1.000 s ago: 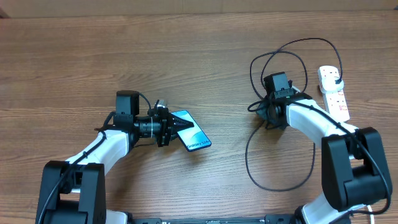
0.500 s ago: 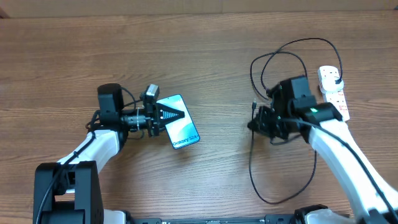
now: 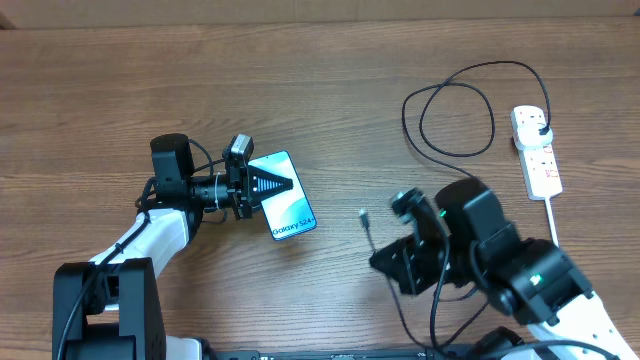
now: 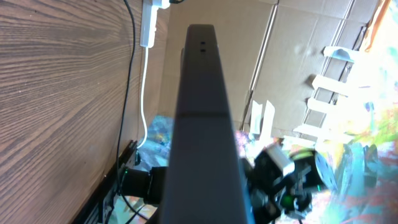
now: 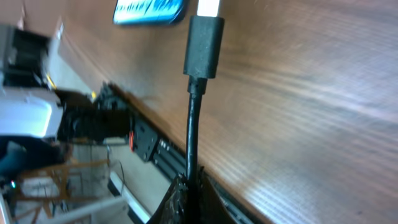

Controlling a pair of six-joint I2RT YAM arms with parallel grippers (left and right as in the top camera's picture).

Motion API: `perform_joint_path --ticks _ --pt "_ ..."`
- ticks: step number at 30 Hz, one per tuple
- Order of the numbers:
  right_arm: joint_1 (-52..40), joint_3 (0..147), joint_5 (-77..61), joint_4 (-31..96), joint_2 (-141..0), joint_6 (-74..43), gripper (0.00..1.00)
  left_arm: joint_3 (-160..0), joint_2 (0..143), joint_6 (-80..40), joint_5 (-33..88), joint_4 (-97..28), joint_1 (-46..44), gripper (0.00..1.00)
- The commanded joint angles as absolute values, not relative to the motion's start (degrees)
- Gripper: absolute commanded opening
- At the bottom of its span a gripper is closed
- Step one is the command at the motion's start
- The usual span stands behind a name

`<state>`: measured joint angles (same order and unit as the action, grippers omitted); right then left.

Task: Plug charger to phone and switch on socket
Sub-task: 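Bring the cable plug to the phone's bottom port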

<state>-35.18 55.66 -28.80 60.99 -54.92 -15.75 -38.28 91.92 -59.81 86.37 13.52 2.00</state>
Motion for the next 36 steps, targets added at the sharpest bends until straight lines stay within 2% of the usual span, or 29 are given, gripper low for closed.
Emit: perform_joint_path --ticks 1,6,9,22,36 --pt "-43.6 56.2 -25.1 59.3 -55.4 -22.4 0.04 -39.1 91.7 -56.1 88.1 13.8 2.2 0.04" --pt "-55.3 56.2 -20.0 54.6 -58.0 -25.8 0.04 -39.1 91.7 -53.1 88.2 13.8 2.2 0.04" --pt "-58.0 56.2 -16.8 53.7 -60.4 -29.8 0.04 -39.1 91.7 -52.7 87.9 14.1 2.2 0.04" --pt "-58.8 56.2 -18.4 45.6 -70.9 -33.3 0.04 -39.1 91.7 -55.9 85.6 17.1 2.2 0.04" --pt "-58.8 56.2 -14.9 45.0 -71.9 -33.2 0.04 -39.1 91.7 -51.7 88.5 17.3 2.2 0.04"
